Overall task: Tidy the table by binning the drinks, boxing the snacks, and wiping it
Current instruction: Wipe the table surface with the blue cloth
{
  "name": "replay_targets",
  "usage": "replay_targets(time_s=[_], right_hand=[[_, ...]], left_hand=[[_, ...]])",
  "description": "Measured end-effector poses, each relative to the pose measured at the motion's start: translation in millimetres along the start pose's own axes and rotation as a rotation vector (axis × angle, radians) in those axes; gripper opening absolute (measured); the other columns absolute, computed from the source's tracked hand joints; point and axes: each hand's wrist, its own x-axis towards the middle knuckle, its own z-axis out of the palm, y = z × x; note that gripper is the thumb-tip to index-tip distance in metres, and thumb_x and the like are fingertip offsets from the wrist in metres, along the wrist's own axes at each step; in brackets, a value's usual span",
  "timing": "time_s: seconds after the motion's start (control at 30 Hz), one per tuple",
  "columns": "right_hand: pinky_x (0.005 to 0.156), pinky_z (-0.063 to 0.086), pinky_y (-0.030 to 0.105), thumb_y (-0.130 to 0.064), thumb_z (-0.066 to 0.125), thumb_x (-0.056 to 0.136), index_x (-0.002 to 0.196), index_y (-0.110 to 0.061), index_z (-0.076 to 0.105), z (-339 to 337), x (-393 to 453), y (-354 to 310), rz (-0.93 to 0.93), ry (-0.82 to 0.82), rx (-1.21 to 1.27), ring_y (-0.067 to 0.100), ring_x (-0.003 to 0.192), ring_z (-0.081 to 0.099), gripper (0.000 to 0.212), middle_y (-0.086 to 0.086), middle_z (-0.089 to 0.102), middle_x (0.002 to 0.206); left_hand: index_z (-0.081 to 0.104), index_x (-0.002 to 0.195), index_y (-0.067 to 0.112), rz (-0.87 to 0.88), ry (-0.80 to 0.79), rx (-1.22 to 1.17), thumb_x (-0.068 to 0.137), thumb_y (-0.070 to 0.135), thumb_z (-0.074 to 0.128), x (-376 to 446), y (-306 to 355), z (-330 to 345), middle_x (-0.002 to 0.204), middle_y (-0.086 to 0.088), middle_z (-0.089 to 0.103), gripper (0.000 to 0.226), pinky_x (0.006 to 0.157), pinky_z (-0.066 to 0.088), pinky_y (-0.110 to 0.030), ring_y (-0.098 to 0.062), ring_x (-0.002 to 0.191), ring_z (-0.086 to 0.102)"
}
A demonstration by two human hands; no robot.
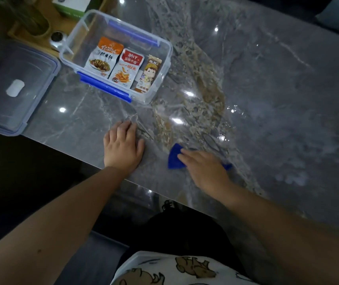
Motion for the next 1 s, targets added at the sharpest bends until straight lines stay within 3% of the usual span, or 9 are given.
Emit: replay_targets(time_s=[0.13,0.23,0.37,0.6,0.7,0.77,0.83,1.0], right_hand=[[0.094,0.038,0.027,-0.014,0.05,0.093,0.131,-0.02,0.052,-43.1,-20.0,52.0,0.525,0.22,0.426,0.022,0.109,0.057,0.038,0.005,0.061,0.125],[0.089,0.039,0.025,-0.018,0.048,0.094,0.131,-0.021,0.052,-85.8,-19.0,101.9,0.648,0.353,0.467,0.019,0.104,0.058,0.037,0.003,0.063,0.12],[0.089,0.039,0.023,-0.016,0.045,0.094,0.131,-0.014,0.052,-138.2,21.3,170.1,0.641,0.5,0.418,0.018,0.103,0.056,0.037,0.011,0.062,0.122],[0.098,0.036,0.034,-0.025,0.038,0.093,0.13,-0.014,0.049,-161.8,113.9,260.9,0.605,0.483,0.07,0.033,0.115,0.052,0.04,0.016,0.057,0.129],[0.1,0.038,0.045,-0.032,0.035,0.09,0.13,-0.015,0.04,-153.1,148.0,283.6,0.546,0.389,-0.066,0.04,0.116,0.05,0.044,0.02,0.052,0.13],[0.108,0.031,0.048,-0.033,0.037,0.094,0.143,-0.019,0.023,-140.5,165.2,290.6,0.542,0.261,-0.096,0.04,0.13,0.038,0.053,0.018,0.036,0.147],[0.114,0.021,0.047,-0.029,0.035,0.098,0.148,-0.012,0.013,-128.7,175.3,292.5,0.505,0.184,-0.122,0.036,0.141,0.022,0.058,0.017,0.018,0.156],[0.115,0.017,0.05,-0.024,0.036,0.098,0.145,-0.003,0.019,-121.2,158.5,260.0,0.297,0.115,-0.212,0.036,0.142,0.018,0.055,0.021,0.017,0.156]], left_hand=[[0.037,0.144,0.013,0.096,-0.043,0.037,0.089,0.058,0.038,3.3,25.1,2.6,0.15,-0.014,0.036,0.071,0.116,0.01,-0.054,-0.034,0.143,0.022],[0.033,0.146,0.015,0.214,-0.093,0.028,0.088,0.061,0.036,19.6,72.4,11.9,0.154,-0.014,0.031,0.075,0.117,0.009,-0.056,-0.033,0.145,0.017],[0.024,0.15,0.017,0.213,-0.135,0.087,0.088,0.061,0.03,35.0,109.3,28.6,0.159,-0.011,0.022,0.076,0.118,0.004,-0.054,-0.031,0.147,0.01],[0.028,0.149,0.018,0.201,-0.073,0.121,0.089,0.061,0.034,34.9,109.0,39.8,0.156,-0.01,0.029,0.074,0.117,0.011,-0.056,-0.032,0.146,0.017],[0.032,0.148,0.017,0.198,-0.044,0.116,0.087,0.06,0.038,35.1,108.7,40.8,0.155,-0.01,0.031,0.075,0.116,0.014,-0.055,-0.031,0.145,0.02],[0.035,0.147,0.016,0.195,-0.014,0.117,0.085,0.06,0.041,35.1,108.2,42.1,0.154,-0.01,0.033,0.075,0.116,0.016,-0.055,-0.031,0.144,0.022],[0.036,0.146,0.016,0.196,0.002,0.119,0.084,0.059,0.043,35.1,108.2,43.5,0.154,-0.009,0.034,0.076,0.115,0.017,-0.055,-0.03,0.144,0.023],[0.037,0.145,0.015,0.19,0.013,0.116,0.083,0.059,0.046,35.6,108.0,44.5,0.154,-0.009,0.034,0.076,0.116,0.016,-0.054,-0.03,0.144,0.023]])
